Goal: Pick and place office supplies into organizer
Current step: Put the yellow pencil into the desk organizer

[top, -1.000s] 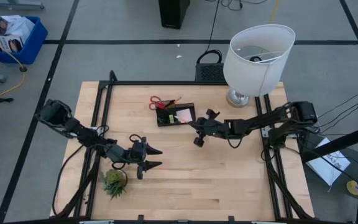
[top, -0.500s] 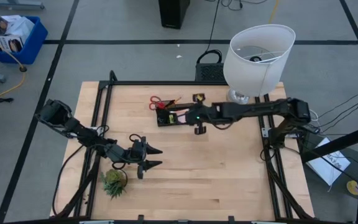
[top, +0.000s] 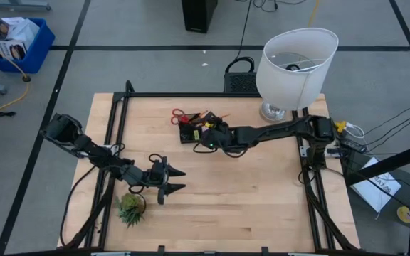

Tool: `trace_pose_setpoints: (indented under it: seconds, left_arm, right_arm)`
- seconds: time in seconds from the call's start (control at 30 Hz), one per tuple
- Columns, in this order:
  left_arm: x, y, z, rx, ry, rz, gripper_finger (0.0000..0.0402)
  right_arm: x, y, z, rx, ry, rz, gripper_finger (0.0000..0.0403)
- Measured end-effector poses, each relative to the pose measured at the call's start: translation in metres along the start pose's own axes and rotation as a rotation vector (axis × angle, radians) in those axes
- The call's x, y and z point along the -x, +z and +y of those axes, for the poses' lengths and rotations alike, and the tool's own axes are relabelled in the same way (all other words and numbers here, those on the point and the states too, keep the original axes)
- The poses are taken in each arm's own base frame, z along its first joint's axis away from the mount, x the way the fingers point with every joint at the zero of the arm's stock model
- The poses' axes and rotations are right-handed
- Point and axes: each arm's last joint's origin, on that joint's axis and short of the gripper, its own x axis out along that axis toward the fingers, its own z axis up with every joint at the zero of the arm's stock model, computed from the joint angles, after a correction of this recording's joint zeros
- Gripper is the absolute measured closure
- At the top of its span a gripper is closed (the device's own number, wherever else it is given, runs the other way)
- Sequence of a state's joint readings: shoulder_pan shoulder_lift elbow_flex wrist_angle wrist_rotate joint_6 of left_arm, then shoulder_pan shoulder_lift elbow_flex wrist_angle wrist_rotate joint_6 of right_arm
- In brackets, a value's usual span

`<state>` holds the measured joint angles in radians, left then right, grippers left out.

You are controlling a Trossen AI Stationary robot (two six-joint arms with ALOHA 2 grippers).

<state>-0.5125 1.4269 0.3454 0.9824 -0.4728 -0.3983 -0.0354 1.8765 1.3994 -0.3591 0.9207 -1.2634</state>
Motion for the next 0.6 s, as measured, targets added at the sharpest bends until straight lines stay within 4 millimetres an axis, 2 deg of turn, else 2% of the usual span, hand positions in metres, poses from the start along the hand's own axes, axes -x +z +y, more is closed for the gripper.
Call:
trace_pose_setpoints:
  seconds: [0.23, 0.33, 0.47, 0.6]
  left_arm:
    - [0.001, -0.004, 0.0, 0.0, 0.005, 0.036, 0.0158]
    - [0.001, -0.004, 0.0, 0.015, 0.015, 0.026, 0.0158]
    - [0.001, -0.003, -0.001, 0.02, 0.022, 0.019, 0.0158]
    - [0.002, -0.004, -0.001, 0.041, 0.021, 0.019, 0.0158]
  right_arm:
    - [0.021, -0.01, -0.022, 0.057, -0.11, -0.018, 0.0386]
    - [0.012, -0.013, -0.024, 0.222, -0.109, -0.017, 0.0386]
    - [-0.003, -0.013, -0.024, 0.358, -0.113, -0.033, 0.0386]
    - [-0.02, -0.011, -0.024, 0.38, -0.122, -0.008, 0.0385]
